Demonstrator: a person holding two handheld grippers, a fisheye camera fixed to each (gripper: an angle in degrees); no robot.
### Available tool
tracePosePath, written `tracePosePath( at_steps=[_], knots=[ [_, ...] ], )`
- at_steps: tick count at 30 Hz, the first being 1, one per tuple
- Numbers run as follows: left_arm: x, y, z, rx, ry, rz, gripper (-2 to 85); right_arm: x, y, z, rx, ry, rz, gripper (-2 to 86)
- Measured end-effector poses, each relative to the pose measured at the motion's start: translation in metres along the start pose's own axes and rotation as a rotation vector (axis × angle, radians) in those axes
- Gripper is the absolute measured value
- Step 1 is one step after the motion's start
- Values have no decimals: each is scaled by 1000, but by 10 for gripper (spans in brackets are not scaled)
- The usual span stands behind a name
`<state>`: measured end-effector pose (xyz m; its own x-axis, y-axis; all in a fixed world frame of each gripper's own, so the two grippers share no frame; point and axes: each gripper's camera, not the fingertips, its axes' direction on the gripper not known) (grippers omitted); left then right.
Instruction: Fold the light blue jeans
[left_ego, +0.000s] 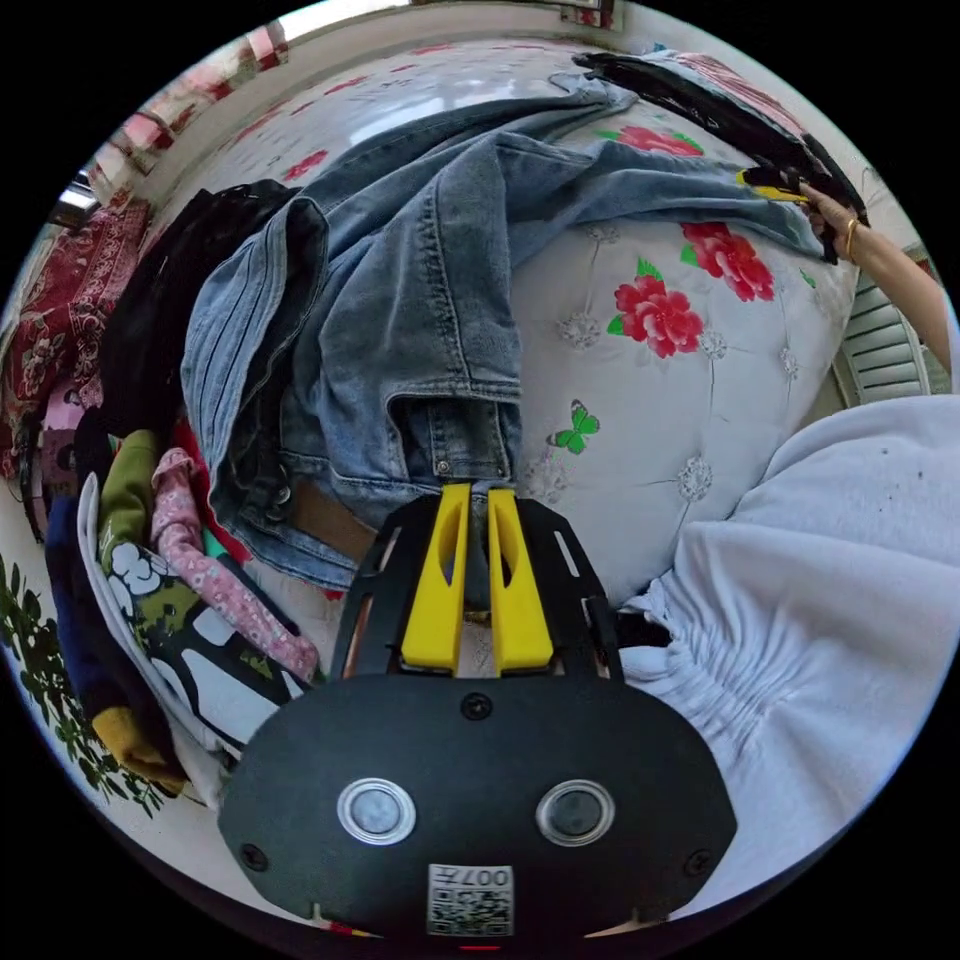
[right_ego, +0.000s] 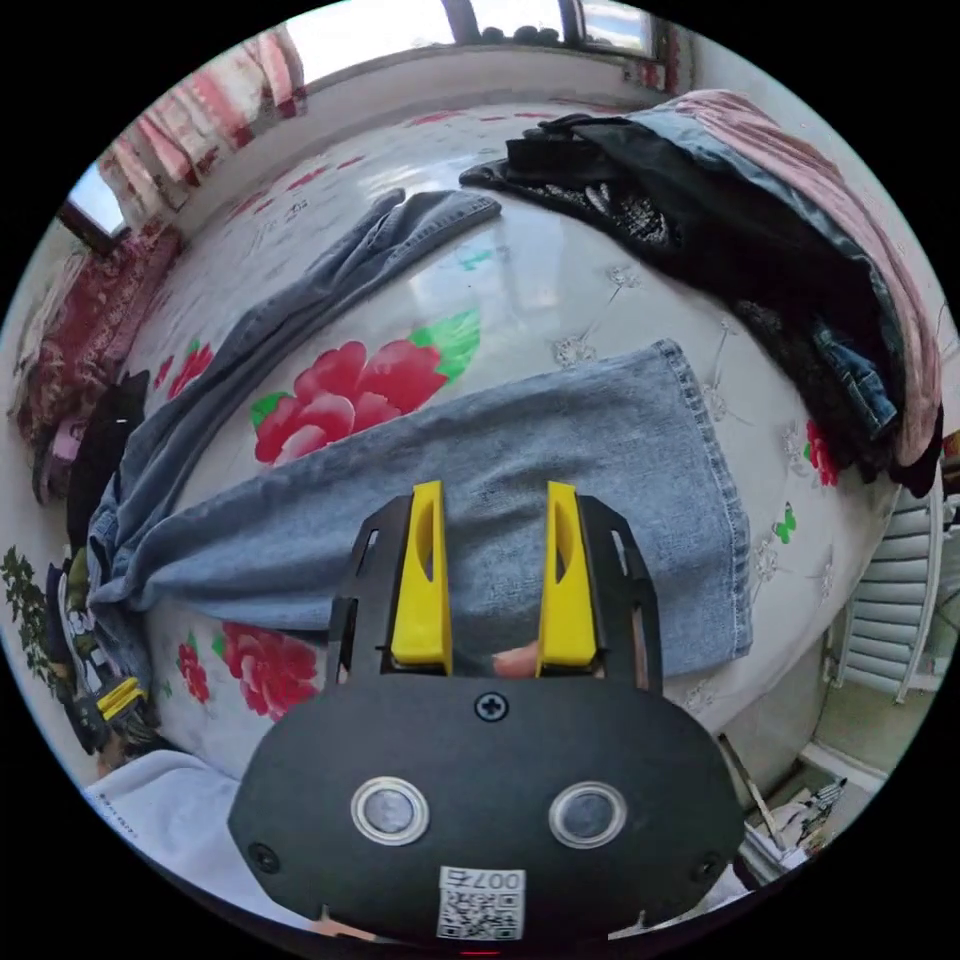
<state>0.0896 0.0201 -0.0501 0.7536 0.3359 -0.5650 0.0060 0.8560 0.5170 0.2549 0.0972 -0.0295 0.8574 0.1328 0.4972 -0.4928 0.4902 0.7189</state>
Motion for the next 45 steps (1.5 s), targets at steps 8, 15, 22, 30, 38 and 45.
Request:
tracePosePath(
  at_steps=[8, 15, 22, 30, 38, 45],
  knots=[
    [-39, 59, -57, 44, -10, -233, 7, 20, -11, -56, 126, -204, -24, 10],
    [-26, 81, -99, 127, 12, -226, 6, 46, 33, -212, 607, -287, -226, -1],
    [11, 102, -64, 9, 41, -189, 19, 152, 120, -127, 184, -320, 350, 14],
    [5, 130, -97, 30, 104, -273, 56, 141, 125, -149, 186, -224, 280, 26],
    [-32, 99, -162, 261, -11, -411, 87, 5, -26, -109, 166, -317, -83, 46],
    [-53, -39, -122, 213, -87, -331, 139, -66, -145, -53, 101, -247, -117, 65]
  ],
)
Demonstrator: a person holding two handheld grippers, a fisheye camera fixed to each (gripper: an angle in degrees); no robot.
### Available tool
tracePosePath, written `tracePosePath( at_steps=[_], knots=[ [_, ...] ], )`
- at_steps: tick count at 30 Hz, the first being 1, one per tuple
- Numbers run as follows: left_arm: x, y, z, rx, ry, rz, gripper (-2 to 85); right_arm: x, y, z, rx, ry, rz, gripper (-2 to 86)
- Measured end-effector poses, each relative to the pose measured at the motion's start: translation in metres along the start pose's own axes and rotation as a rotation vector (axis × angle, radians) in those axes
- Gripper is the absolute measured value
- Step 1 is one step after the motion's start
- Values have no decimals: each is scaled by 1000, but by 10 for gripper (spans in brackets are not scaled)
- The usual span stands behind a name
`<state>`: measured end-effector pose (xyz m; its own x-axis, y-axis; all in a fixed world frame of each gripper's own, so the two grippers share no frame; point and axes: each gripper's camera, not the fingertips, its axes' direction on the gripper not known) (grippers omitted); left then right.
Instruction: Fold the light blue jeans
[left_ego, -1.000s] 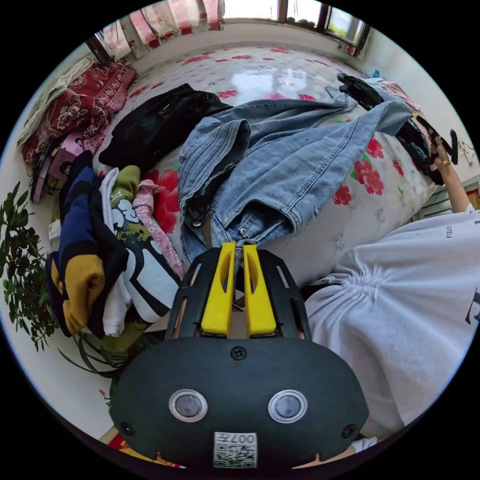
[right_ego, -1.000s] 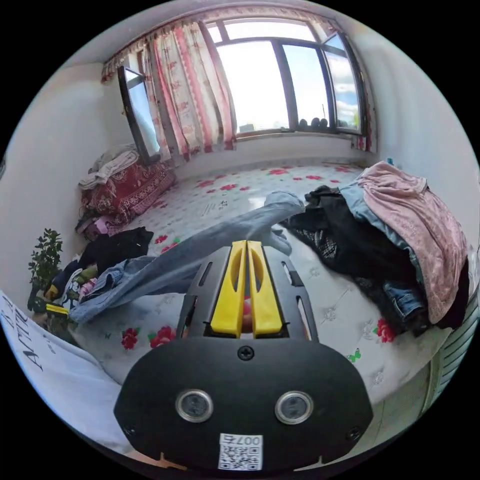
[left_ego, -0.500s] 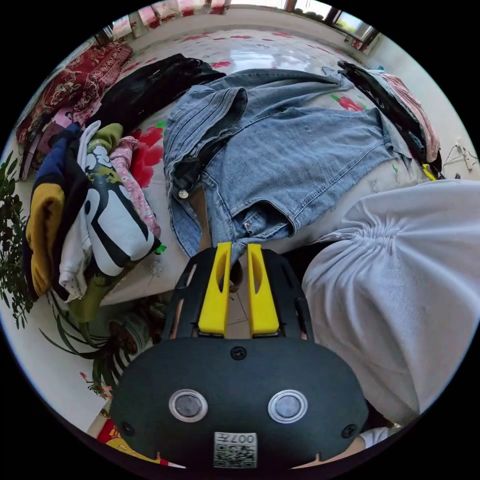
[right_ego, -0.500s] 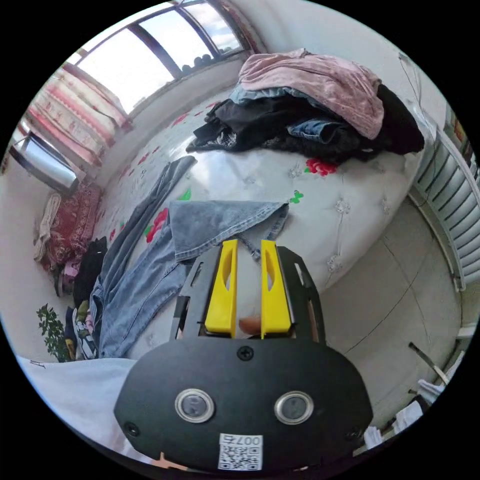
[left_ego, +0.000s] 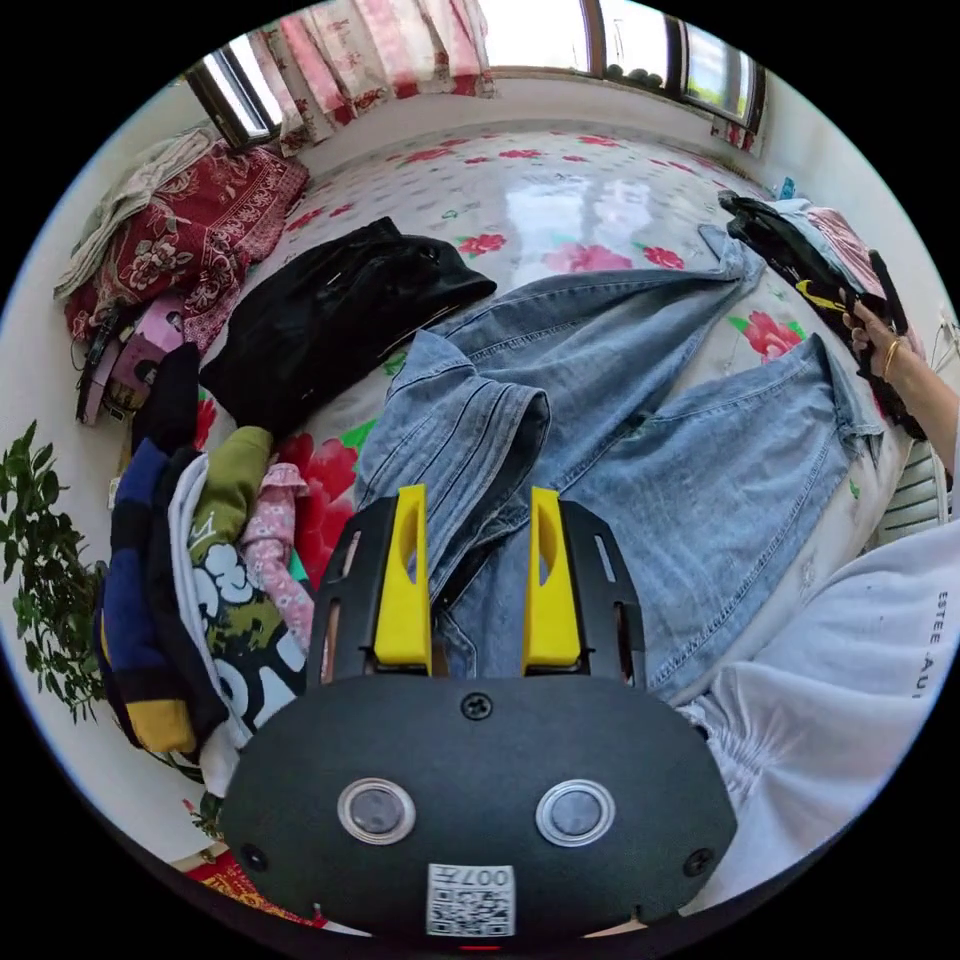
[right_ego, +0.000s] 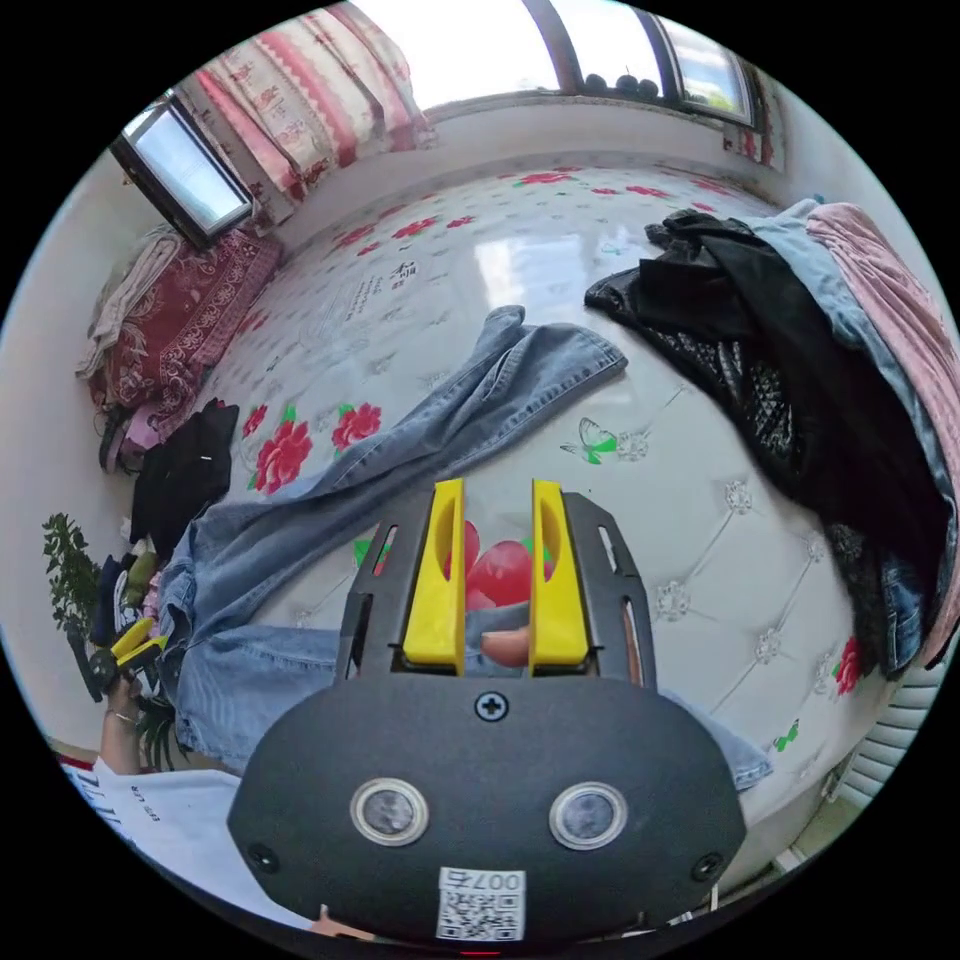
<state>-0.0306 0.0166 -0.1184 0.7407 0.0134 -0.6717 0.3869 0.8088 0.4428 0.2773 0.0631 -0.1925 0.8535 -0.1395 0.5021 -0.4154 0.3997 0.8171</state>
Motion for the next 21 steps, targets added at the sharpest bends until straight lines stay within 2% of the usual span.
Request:
tracePosePath(
  at_steps=[5, 8, 9, 10, 12, 14, 17, 19, 21],
  knots=[
    [-18, -53, 57, -168, -3, -3, 96, 13, -69, 59, -43, 45, 140, 74],
    [-61, -57, 39, -90, 74, -91, 6, 22, -89, 92, -65, 57, 200, 65],
    [-89, -56, 30, -82, 164, -164, -1, 23, -91, 98, -83, 65, 213, 62],
    [-103, -55, 25, -69, 197, -210, -3, 20, -94, 99, -51, 140, 214, 48],
    [-156, -49, 0, 4, 234, -352, -7, 12, -99, 103, -69, 126, 132, 26],
    [-186, -46, -22, 50, 174, -415, -8, 2, -92, 69, 69, 138, 49, 9],
    [-216, -49, -48, 100, 106, -423, -8, 4, -61, 6, 260, 175, 53, 5],
    [-224, -56, -49, 149, 166, -432, -8, 11, -42, -16, 310, 227, 83, 7],
    [-228, -76, -30, 142, 167, -488, -5, 24, -30, -11, 265, 226, 126, 15]
  ],
)
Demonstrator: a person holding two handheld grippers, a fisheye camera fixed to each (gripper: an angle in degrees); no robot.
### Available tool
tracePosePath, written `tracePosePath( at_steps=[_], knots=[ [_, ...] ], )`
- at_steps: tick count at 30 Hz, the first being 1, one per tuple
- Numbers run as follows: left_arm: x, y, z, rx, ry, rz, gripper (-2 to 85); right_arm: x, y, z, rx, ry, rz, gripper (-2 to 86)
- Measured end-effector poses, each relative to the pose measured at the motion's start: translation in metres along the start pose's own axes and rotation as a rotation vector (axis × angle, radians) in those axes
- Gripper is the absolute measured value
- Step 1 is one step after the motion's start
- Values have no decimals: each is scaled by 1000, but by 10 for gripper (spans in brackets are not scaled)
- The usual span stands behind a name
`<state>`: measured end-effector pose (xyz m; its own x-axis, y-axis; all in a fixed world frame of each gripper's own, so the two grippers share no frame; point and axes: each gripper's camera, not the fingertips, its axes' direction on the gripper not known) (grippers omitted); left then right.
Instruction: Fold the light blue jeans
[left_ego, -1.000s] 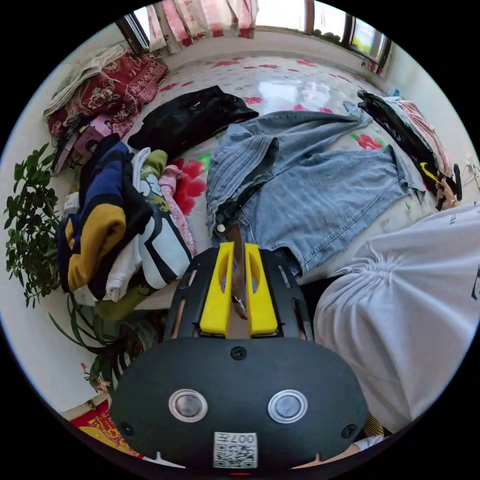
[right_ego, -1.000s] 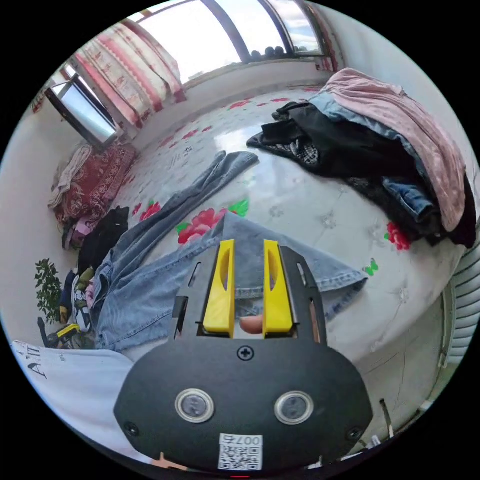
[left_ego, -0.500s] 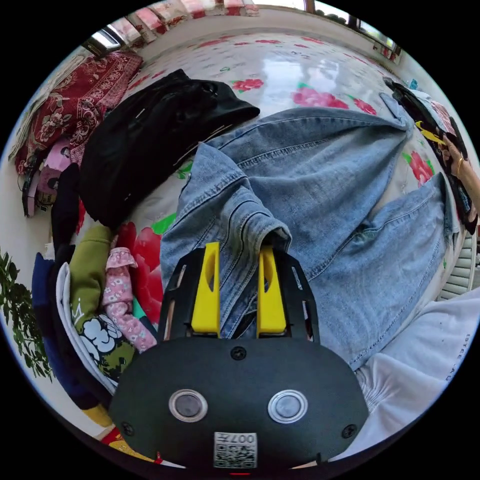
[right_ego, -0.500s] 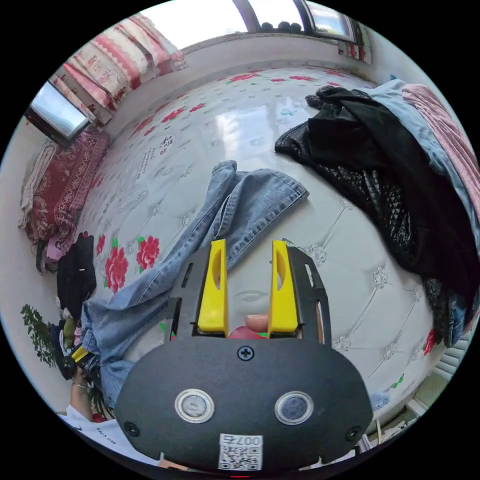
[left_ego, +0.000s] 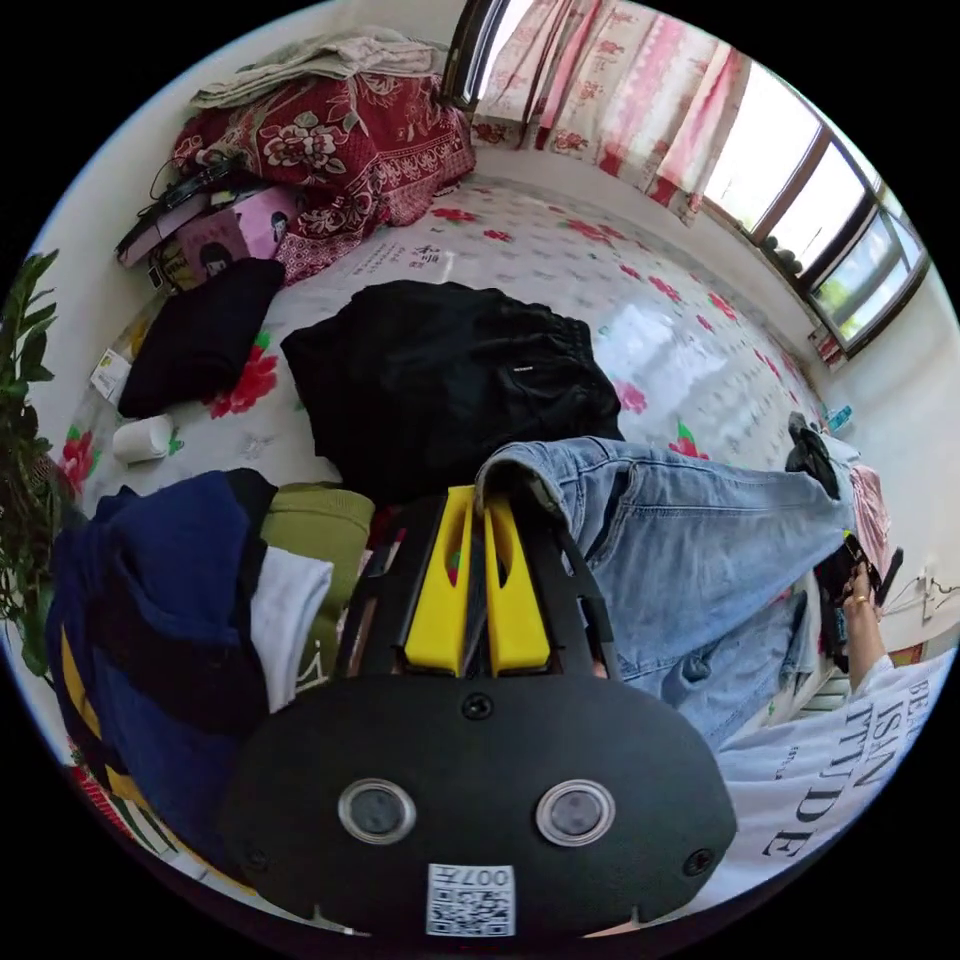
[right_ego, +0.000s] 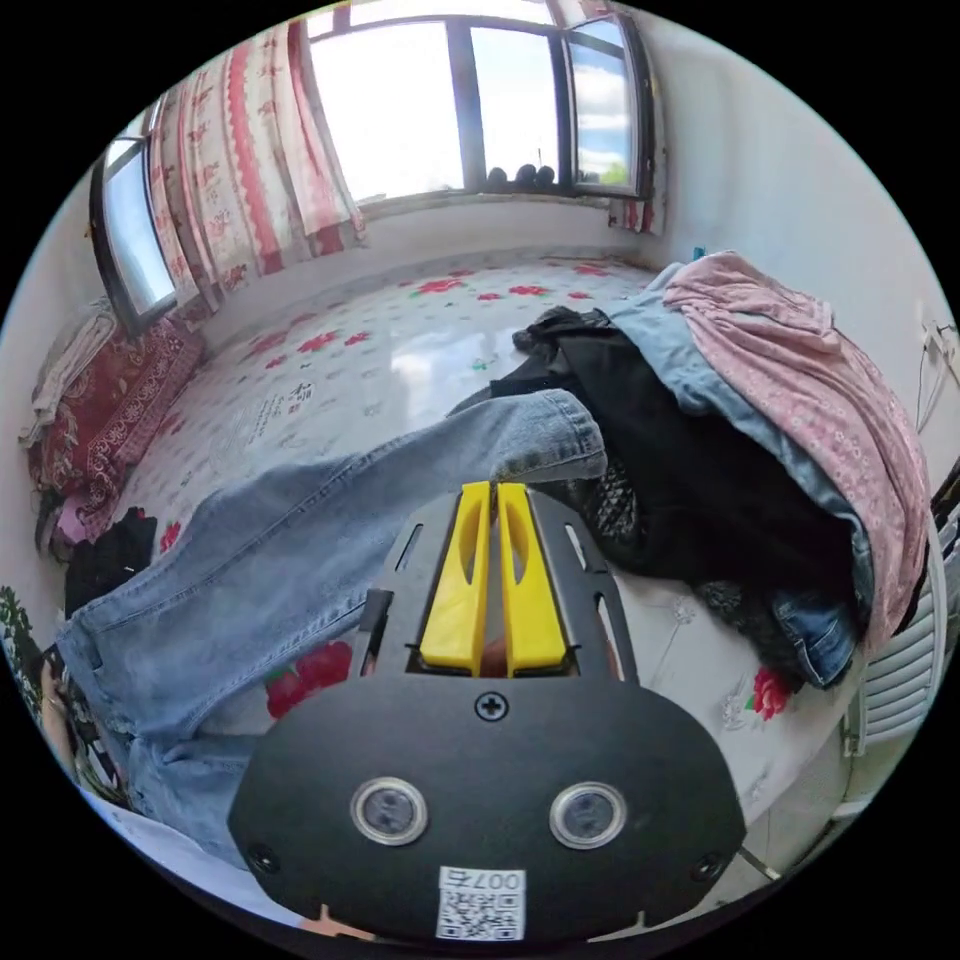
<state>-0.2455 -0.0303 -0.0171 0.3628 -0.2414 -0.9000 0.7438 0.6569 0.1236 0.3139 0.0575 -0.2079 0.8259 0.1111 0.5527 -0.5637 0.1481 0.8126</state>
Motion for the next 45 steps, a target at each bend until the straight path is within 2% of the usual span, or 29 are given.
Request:
tracePosePath(
  at_steps=[2, 4, 6, 9, 13, 17, 20, 22, 25, 27, 29, 32, 33, 37, 41, 45],
  knots=[
    [-1, -13, 28, -50, -28, -80, 1, 18, 15, 29, -236, 25, 98, 32],
    [-4, -18, 48, -123, -32, -179, 13, 21, 33, 24, -255, -5, 126, 46],
    [1, -11, 38, -91, -76, -188, 38, 16, 55, 5, -226, -55, 119, 58],
    [7, 23, 3, -39, -143, -149, 64, -8, 101, -25, -239, -150, -10, 75],
    [19, 96, -33, 0, -177, -88, 65, -55, 174, -39, -353, -156, -277, 105],
    [43, 182, -36, -102, -129, -17, 67, -88, 223, -10, -517, -104, -455, 119],
    [55, 225, -28, -201, -98, 2, 72, -91, 232, 13, -570, -84, -475, 108],
    [58, 239, -26, -219, -94, 7, 73, -88, 229, 21, -582, -102, -482, 94],
    [57, 252, -9, -268, -133, 42, 72, -70, 204, 14, -461, 63, -435, 52],
    [57, 252, -2, -256, -138, 103, 69, -46, 178, 4, -391, 188, -350, 44],
    [57, 247, 0, -277, -143, 113, 68, -4, 145, -15, -283, 368, -147, 43],
    [55, 243, -12, -250, -148, 68, 60, 21, 129, -40, -220, 477, -58, 44],
    [52, 245, -25, -194, -143, 51, 56, 20, 130, -45, -205, 445, -58, 45],
    [34, 252, -60, -62, -90, -13, 80, -27, 168, -56, -168, 29, -208, 49],
    [22, 249, -47, -117, -152, -18, 100, -124, 237, -24, -329, -320, -443, 60],
    [31, 248, -3, -245, -219, 50, 100, -201, 289, -10, -430, -391, -649, 67]
  ],
)
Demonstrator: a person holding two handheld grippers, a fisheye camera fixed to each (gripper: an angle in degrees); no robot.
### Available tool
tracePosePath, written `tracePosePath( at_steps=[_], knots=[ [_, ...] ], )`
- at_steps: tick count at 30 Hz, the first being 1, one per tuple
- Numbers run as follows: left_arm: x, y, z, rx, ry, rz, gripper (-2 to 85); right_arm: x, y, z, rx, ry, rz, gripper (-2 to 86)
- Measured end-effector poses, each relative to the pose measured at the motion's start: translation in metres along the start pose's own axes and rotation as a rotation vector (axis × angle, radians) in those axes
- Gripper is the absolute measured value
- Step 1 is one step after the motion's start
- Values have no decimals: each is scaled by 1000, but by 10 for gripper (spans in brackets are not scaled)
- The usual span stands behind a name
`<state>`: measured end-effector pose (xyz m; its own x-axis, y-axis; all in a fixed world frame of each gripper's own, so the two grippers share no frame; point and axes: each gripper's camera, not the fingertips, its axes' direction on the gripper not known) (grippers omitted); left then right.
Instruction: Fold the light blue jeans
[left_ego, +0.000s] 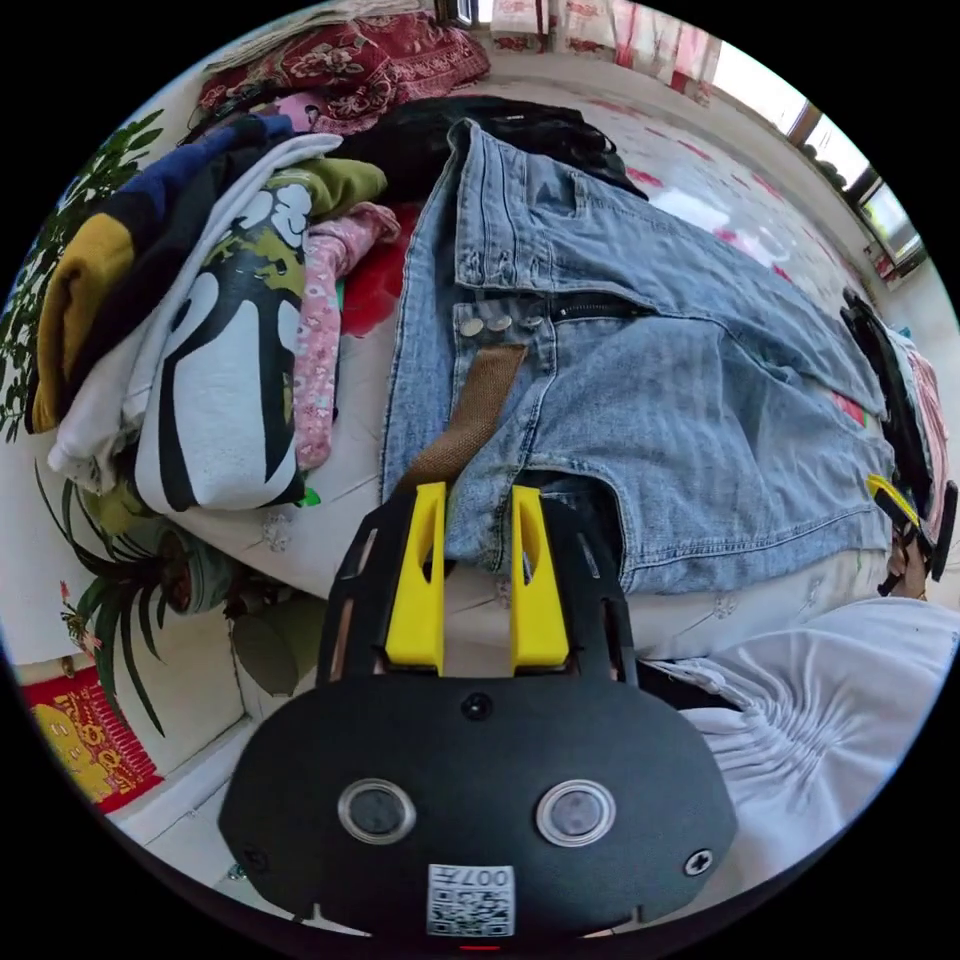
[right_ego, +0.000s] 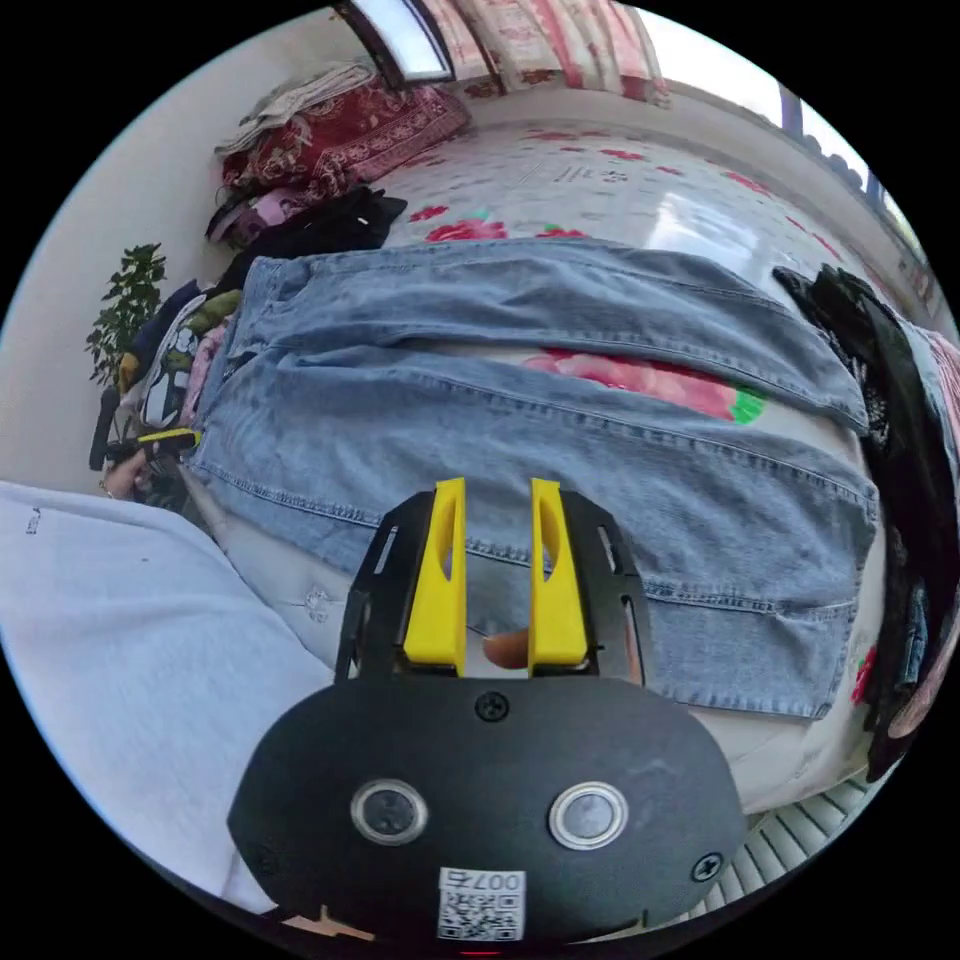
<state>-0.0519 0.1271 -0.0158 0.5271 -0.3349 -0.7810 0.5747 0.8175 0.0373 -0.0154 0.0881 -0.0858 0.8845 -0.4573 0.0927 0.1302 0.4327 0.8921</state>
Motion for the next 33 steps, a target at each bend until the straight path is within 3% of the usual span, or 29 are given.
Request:
tracePosePath(
  at_steps=[2, 5, 8, 12, 15, 19, 23, 26, 30, 33],
  knots=[
    [10, -2, 1, -12, -54, 54, 95, -28, 2, 30, -135, 57, -107, 68],
    [16, 4, 2, -16, -90, 119, 77, -44, 26, 27, -113, 182, -239, 65],
    [20, 12, 3, -51, -146, 199, 66, -30, 46, 15, -157, 99, -193, 64],
    [7, 23, -3, -74, -81, 182, 75, -6, 55, -2, -199, 12, -99, 68],
    [-12, 39, -18, -50, -10, 138, 79, 29, 69, -42, -63, -7, 99, 74],
    [-36, 61, -42, 51, 74, 58, 79, 106, 127, -91, 134, 4, 536, 80],
    [-13, 73, -48, 110, 133, 258, 112, 174, 196, -121, 221, 129, 989, 88],
    [27, 89, -23, 53, 82, 514, 126, 201, 228, -131, 241, 194, 1146, 90],
    [64, 100, 14, -6, -112, 737, 117, 222, 235, -128, 222, 147, 1163, 86],
    [60, 93, 15, -48, -88, 749, 101, 233, 228, -126, 200, 159, 1160, 74]
  ],
)
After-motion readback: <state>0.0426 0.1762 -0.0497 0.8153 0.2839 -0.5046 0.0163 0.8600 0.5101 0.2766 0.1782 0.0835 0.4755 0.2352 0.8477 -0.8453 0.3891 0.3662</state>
